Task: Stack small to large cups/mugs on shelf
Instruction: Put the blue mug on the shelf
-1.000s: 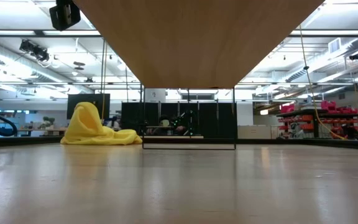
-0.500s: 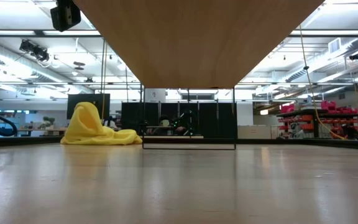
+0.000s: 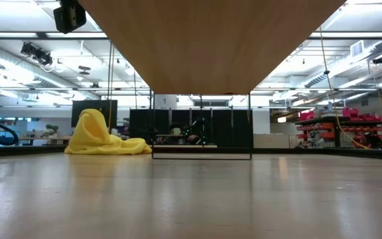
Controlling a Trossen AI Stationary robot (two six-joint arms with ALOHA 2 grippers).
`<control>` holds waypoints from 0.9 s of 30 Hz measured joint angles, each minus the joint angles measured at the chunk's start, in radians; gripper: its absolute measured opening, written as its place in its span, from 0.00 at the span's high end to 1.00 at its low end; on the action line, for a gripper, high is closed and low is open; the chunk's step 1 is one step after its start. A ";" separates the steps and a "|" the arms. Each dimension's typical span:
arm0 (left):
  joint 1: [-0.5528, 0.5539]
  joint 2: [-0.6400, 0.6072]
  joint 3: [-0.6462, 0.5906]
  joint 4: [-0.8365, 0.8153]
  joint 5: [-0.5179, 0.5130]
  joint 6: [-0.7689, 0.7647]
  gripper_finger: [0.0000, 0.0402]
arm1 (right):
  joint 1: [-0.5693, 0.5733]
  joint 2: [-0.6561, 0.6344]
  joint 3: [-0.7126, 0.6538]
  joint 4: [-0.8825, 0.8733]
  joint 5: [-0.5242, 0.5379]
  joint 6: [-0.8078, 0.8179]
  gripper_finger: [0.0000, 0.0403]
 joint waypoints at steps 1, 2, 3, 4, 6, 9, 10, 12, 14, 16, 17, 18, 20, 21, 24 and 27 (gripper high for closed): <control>0.000 0.000 0.000 -0.001 0.000 0.000 0.94 | 0.000 0.000 0.000 -0.007 0.000 0.000 0.98; 0.000 0.000 0.000 0.000 0.000 0.000 0.95 | -0.001 0.000 0.000 -0.013 -0.002 0.000 0.98; 0.000 0.000 0.000 0.000 0.000 0.000 0.95 | -0.001 0.000 0.000 -0.021 -0.006 -0.001 0.98; 0.000 0.000 0.000 0.000 0.000 0.000 0.95 | -0.001 0.000 0.000 -0.034 -0.009 -0.001 0.98; 0.000 0.000 0.000 0.000 0.000 0.000 0.96 | -0.001 0.000 0.000 -0.057 -0.017 0.000 0.98; 0.000 0.000 0.000 0.000 0.000 0.000 0.96 | -0.001 0.000 0.002 -0.055 -0.018 0.000 0.98; 0.000 0.000 0.000 0.000 0.000 0.000 0.96 | -0.001 -0.001 0.007 -0.055 -0.018 0.001 0.98; 0.000 0.000 0.000 0.000 0.000 0.000 0.95 | -0.001 -0.002 0.023 -0.054 -0.018 0.005 0.98; 0.000 0.000 0.000 0.000 0.000 0.000 0.95 | -0.001 -0.002 0.047 -0.055 -0.018 0.006 0.98; 0.000 0.000 0.000 0.000 0.000 0.001 0.94 | -0.001 -0.002 0.082 -0.055 -0.018 0.005 0.98; 0.000 0.000 0.000 0.000 0.000 0.002 0.94 | -0.001 -0.002 0.104 -0.058 -0.018 0.004 0.98; 0.000 0.000 0.000 -0.001 0.000 0.002 0.94 | -0.001 -0.002 0.127 -0.062 -0.018 0.002 0.98; 0.000 0.000 0.000 0.000 0.000 0.007 0.95 | 0.002 -0.002 0.172 -0.067 -0.018 0.000 0.98; 0.000 0.000 0.000 -0.001 0.000 0.011 0.95 | 0.008 -0.002 0.194 -0.069 -0.018 0.001 0.97; 0.000 0.000 0.000 0.000 0.000 0.011 0.96 | 0.033 -0.004 0.241 -0.063 -0.044 0.014 0.97; 0.000 0.000 0.000 0.000 0.000 0.011 0.96 | 0.066 -0.004 0.251 -0.059 -0.099 0.032 0.97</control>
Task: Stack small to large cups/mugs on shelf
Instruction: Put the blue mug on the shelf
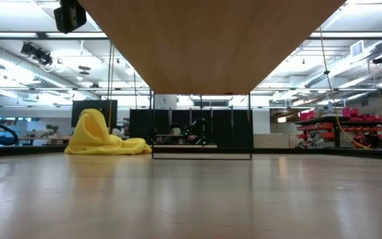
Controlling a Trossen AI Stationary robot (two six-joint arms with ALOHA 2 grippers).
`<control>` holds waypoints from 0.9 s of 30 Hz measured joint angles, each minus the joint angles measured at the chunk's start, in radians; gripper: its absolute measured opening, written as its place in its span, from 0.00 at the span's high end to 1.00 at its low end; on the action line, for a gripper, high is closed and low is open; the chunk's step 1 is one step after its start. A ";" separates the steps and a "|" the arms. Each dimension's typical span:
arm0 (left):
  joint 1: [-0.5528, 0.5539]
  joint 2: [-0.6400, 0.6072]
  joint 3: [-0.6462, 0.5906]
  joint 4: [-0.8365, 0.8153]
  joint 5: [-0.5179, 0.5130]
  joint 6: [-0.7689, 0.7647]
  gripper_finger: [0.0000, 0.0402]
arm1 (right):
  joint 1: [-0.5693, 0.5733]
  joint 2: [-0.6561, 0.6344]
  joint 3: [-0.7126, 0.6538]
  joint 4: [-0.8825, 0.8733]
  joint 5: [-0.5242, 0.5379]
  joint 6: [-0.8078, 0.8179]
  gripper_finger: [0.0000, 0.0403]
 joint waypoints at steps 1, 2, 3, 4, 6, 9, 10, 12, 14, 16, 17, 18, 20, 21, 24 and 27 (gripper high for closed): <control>0.000 0.000 0.000 0.000 0.000 0.000 0.95 | 0.011 0.000 -0.007 0.001 -0.018 0.006 0.97; 0.000 0.000 0.000 -0.001 0.000 0.000 0.95 | 0.021 0.000 -0.017 -0.003 -0.022 0.009 0.97; 0.000 0.000 0.000 0.000 0.000 0.000 0.94 | 0.027 0.000 -0.028 -0.012 -0.020 0.010 0.97; 0.000 0.000 0.000 -0.001 0.000 0.000 0.94 | 0.026 0.000 -0.041 -0.017 -0.015 0.009 0.97; 0.000 0.000 0.000 -0.001 0.000 0.000 0.93 | 0.000 0.000 -0.064 -0.018 0.015 0.001 0.97; 0.000 0.000 0.000 -0.001 0.000 0.000 0.93 | -0.069 0.000 -0.085 -0.017 0.105 -0.016 0.97; 0.000 0.000 0.000 -0.001 0.000 0.000 0.94 | -0.093 0.000 -0.086 -0.019 0.137 -0.029 0.97; 0.000 0.000 0.000 -0.001 0.000 0.000 0.95 | -0.138 0.000 -0.086 -0.015 0.188 -0.051 0.97; 0.000 0.000 0.000 -0.001 0.000 0.000 0.95 | -0.183 0.000 -0.086 -0.016 0.219 -0.092 0.97; 0.000 0.000 0.000 -0.001 0.000 -0.001 0.96 | -0.226 0.000 -0.086 -0.016 0.219 -0.166 0.97; 0.000 0.000 0.000 -0.001 0.000 -0.001 0.96 | -0.246 0.000 -0.086 -0.016 0.216 -0.210 0.97; 0.000 0.000 0.000 -0.001 0.000 -0.001 0.96 | -0.263 0.000 -0.086 -0.011 0.210 -0.252 0.97; 0.000 0.000 0.000 -0.001 0.000 -0.001 0.95 | -0.290 0.000 -0.079 -0.010 0.189 -0.315 0.97; 0.000 0.000 0.000 -0.001 0.000 -0.001 0.95 | -0.301 0.000 -0.075 -0.007 0.181 -0.337 0.97; 0.000 0.000 0.000 -0.001 0.000 -0.001 0.94 | -0.334 0.000 -0.061 -0.012 0.145 -0.370 0.97; 0.000 0.000 0.000 -0.001 0.000 -0.001 0.93 | -0.344 0.000 -0.055 -0.036 0.137 -0.372 0.99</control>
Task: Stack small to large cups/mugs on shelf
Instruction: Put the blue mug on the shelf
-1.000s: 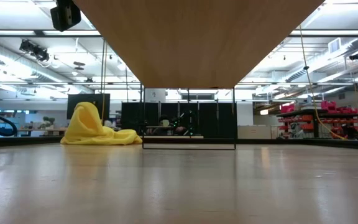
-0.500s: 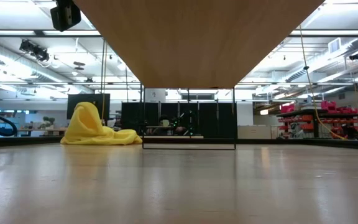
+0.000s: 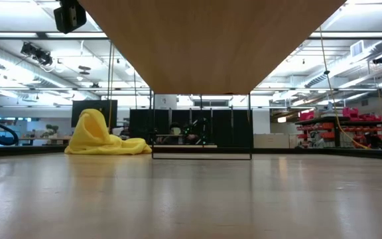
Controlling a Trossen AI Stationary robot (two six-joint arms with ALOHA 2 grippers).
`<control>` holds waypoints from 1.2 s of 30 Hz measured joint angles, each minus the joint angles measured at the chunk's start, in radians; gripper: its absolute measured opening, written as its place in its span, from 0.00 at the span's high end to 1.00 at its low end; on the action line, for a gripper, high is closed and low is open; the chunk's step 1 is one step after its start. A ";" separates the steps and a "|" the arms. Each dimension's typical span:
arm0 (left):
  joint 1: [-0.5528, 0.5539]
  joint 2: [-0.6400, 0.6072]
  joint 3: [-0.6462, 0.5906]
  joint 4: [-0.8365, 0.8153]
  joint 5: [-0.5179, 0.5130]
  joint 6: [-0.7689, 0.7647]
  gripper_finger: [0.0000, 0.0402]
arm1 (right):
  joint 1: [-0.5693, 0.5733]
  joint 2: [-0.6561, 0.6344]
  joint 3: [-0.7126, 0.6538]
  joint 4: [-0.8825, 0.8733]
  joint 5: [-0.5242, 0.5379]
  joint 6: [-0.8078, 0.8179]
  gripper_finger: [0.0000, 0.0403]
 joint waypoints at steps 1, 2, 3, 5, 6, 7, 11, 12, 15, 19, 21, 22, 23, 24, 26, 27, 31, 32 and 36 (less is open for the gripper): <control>0.000 0.000 0.000 0.000 0.000 0.000 0.93 | 0.001 0.000 0.000 -0.023 -0.002 0.012 0.99; 0.000 0.000 0.000 0.000 0.000 0.000 0.94 | 0.002 0.000 0.000 -0.050 -0.010 0.038 0.99; 0.000 0.000 0.000 0.000 0.000 0.000 0.94 | 0.005 0.000 0.000 -0.077 -0.014 0.072 0.99; 0.000 0.000 0.000 0.000 0.000 0.010 0.95 | 0.010 0.000 0.000 -0.110 -0.032 0.147 0.99; 0.000 0.000 0.000 0.000 0.000 0.014 0.95 | 0.012 0.000 0.000 -0.118 -0.032 0.183 0.98; 0.000 0.000 0.000 0.000 0.000 0.015 0.95 | 0.015 0.000 0.000 -0.121 -0.033 0.220 0.97; 0.000 0.000 0.000 0.000 0.000 0.016 0.95 | 0.016 0.000 0.000 -0.114 -0.028 0.309 0.92; 0.000 0.000 0.000 -0.001 0.000 0.016 0.94 | 0.016 0.000 0.000 -0.116 -0.027 0.311 0.91; 0.000 0.000 0.000 -0.005 0.000 0.017 0.93 | 0.015 0.000 0.000 -0.115 -0.026 0.328 0.88; 0.000 0.000 0.000 -0.033 0.000 0.019 0.93 | 0.015 0.000 0.000 -0.115 -0.026 0.348 0.85; 0.000 0.000 0.000 -0.049 0.000 0.019 0.93 | 0.011 0.000 0.000 -0.115 -0.026 0.364 0.84; 0.000 0.000 0.000 -0.053 0.000 0.019 0.94 | 0.006 0.000 0.000 -0.115 -0.026 0.367 0.83; 0.000 0.000 0.000 -0.055 0.000 0.019 0.94 | 0.001 0.000 -0.001 -0.115 -0.026 0.368 0.83; 0.000 0.000 0.000 -0.056 0.000 0.019 0.94 | -0.005 0.000 -0.006 -0.110 -0.026 0.370 0.83; 0.000 0.000 0.000 -0.060 0.001 0.019 0.95 | -0.013 0.000 -0.027 -0.092 -0.026 0.378 0.83; 0.000 0.000 0.000 -0.061 0.005 0.019 0.95 | -0.014 0.000 -0.039 -0.076 -0.025 0.386 0.83; -0.002 0.000 0.000 -0.069 0.026 0.018 0.94 | -0.011 0.000 -0.100 0.065 -0.029 0.394 0.83; -0.002 0.000 0.000 -0.069 0.032 0.018 0.94 | -0.011 0.001 -0.112 0.087 -0.028 0.394 0.83; -0.002 0.000 0.000 -0.069 0.045 0.017 0.93 | -0.011 0.001 -0.130 0.109 -0.026 0.393 0.84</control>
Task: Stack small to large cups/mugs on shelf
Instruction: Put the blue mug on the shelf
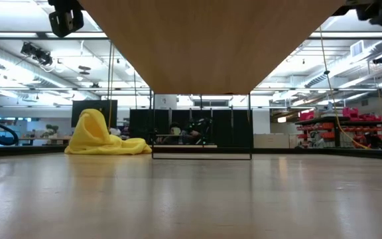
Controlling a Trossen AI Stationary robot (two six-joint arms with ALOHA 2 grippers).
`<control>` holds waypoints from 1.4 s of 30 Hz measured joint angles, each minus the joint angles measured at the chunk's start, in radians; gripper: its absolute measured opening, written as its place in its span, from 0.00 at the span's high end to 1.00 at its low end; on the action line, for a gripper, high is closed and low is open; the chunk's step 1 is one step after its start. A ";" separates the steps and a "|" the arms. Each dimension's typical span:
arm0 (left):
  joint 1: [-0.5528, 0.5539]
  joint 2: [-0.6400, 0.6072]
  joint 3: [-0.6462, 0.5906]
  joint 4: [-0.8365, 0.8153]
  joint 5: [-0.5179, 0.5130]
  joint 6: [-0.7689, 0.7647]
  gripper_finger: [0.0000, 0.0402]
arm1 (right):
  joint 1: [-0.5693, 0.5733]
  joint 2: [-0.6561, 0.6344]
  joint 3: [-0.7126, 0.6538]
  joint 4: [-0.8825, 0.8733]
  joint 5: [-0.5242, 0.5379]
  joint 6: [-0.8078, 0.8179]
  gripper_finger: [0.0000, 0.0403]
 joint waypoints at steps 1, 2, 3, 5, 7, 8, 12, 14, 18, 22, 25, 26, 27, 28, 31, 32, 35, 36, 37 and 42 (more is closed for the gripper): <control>0.000 0.000 0.000 0.000 0.000 -0.001 0.93 | 0.000 0.000 0.003 -0.004 0.000 0.000 0.84; 0.000 0.000 0.000 0.000 0.001 -0.002 0.93 | 0.001 0.000 0.009 -0.011 0.000 -0.002 0.84; 0.000 0.000 0.000 0.000 0.001 -0.002 0.93 | 0.001 0.000 0.014 -0.013 0.000 -0.008 0.84; 0.000 0.000 0.000 0.000 0.001 -0.002 0.94 | 0.001 0.000 0.021 -0.017 -0.001 -0.027 0.84; 0.000 0.000 0.000 0.000 0.001 -0.002 0.95 | 0.006 0.000 0.031 -0.036 -0.004 -0.046 0.84; 0.000 0.000 0.000 0.000 0.001 -0.002 0.95 | 0.007 0.000 0.036 -0.041 -0.003 -0.054 0.84; 0.000 0.000 0.000 0.001 0.001 -0.002 0.95 | 0.020 -0.001 0.053 -0.061 -0.008 -0.081 0.84; 0.001 0.000 0.000 0.001 0.001 -0.002 0.94 | 0.025 -0.001 0.054 -0.062 -0.009 -0.096 0.84; 0.001 0.000 0.000 0.001 0.001 -0.002 0.93 | 0.041 -0.001 0.053 -0.068 -0.029 -0.099 0.84; 0.001 0.000 0.000 0.002 0.001 -0.002 0.94 | 0.061 -0.001 0.052 -0.082 -0.039 -0.098 0.84; 0.001 0.000 0.000 0.002 0.001 -0.002 0.95 | 0.069 -0.001 0.051 -0.082 -0.038 -0.098 0.84; 0.001 0.000 0.000 0.002 0.001 -0.002 0.95 | 0.069 -0.001 0.051 -0.083 -0.040 -0.098 0.84; 0.001 0.000 0.000 0.002 0.001 -0.002 0.95 | 0.069 -0.001 0.051 -0.082 -0.039 -0.098 0.84; 0.001 0.000 0.000 0.002 0.001 -0.002 0.95 | 0.071 -0.001 0.051 -0.082 -0.039 -0.098 0.84; 0.001 0.000 0.000 0.002 0.001 -0.002 0.94 | 0.073 -0.001 0.051 -0.082 -0.039 -0.101 0.84; 0.001 0.000 0.000 0.002 0.001 -0.002 0.94 | 0.076 -0.001 0.051 -0.082 -0.039 -0.107 0.84; 0.001 0.000 0.000 0.001 0.001 -0.002 0.93 | 0.083 -0.001 0.049 -0.081 -0.039 -0.130 0.84; 0.001 0.000 0.000 0.001 0.001 -0.002 0.93 | 0.087 -0.001 0.046 -0.080 -0.039 -0.142 0.84; 0.001 0.000 0.000 0.002 0.001 -0.003 0.93 | 0.088 -0.001 0.041 -0.081 -0.039 -0.151 0.84; 0.001 0.000 0.000 0.002 0.001 -0.003 0.94 | 0.092 -0.001 0.018 -0.048 -0.039 -0.160 0.84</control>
